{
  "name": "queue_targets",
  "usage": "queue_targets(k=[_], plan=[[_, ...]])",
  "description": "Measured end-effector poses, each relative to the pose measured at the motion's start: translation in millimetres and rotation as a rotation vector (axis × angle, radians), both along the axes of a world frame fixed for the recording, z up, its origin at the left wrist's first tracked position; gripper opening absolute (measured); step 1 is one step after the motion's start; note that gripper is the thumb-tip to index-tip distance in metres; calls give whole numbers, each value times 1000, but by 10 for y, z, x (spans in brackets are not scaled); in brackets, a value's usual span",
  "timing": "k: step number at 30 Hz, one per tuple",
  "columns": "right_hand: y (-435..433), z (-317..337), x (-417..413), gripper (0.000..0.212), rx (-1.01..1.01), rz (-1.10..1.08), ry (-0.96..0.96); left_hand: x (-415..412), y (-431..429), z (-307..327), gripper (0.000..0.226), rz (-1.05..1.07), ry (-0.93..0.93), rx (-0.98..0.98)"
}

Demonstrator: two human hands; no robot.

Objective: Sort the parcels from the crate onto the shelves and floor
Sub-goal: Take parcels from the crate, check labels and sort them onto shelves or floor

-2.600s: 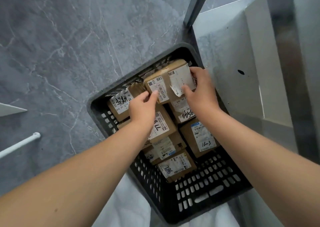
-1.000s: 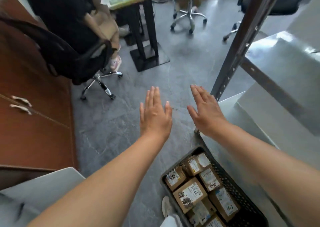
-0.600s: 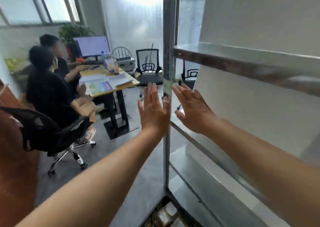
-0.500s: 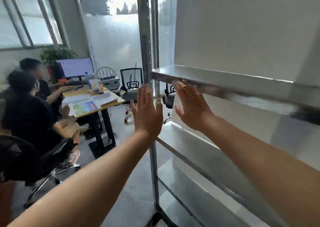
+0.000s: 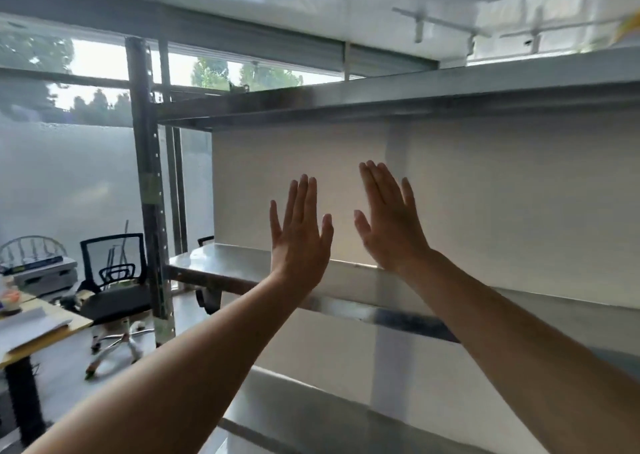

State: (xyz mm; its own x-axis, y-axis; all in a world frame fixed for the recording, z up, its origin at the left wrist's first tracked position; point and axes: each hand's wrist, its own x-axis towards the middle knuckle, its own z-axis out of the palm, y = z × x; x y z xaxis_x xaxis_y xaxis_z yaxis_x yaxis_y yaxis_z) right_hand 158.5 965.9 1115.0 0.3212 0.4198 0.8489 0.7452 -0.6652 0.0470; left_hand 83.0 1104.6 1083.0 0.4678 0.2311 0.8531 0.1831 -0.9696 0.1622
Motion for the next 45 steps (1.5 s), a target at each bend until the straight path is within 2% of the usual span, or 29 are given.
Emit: queue_targets(k=[5, 11, 16, 24, 30, 34, 45], plan=[[-274, 51, -15, 66, 2, -173, 8, 259, -285, -6, 64, -185, 25, 27], [-605, -59, -137, 67, 68, -356, 104, 374, -606, 0, 64, -370, 62, 38], [-1142, -119, -347, 67, 68, -560, 88, 446, -1076, -63, 61, -569, 117, 86], [-2461, -231, -983, 67, 108, -919, 117, 255, -2409, -238, 61, -885, 176, 71], [-3605, -310, -1703, 68, 178, -1094, 160, -161, -3489, -236, 58, -1154, 165, 62], [-4300, -341, -2178, 70, 220, -1196, 176, -406, -4283, -231, 65, -1279, 167, 70], [-5955, -450, -3090, 69, 300, -1378, 244, -1037, -6249, -310, 57, -1543, 194, 87]])
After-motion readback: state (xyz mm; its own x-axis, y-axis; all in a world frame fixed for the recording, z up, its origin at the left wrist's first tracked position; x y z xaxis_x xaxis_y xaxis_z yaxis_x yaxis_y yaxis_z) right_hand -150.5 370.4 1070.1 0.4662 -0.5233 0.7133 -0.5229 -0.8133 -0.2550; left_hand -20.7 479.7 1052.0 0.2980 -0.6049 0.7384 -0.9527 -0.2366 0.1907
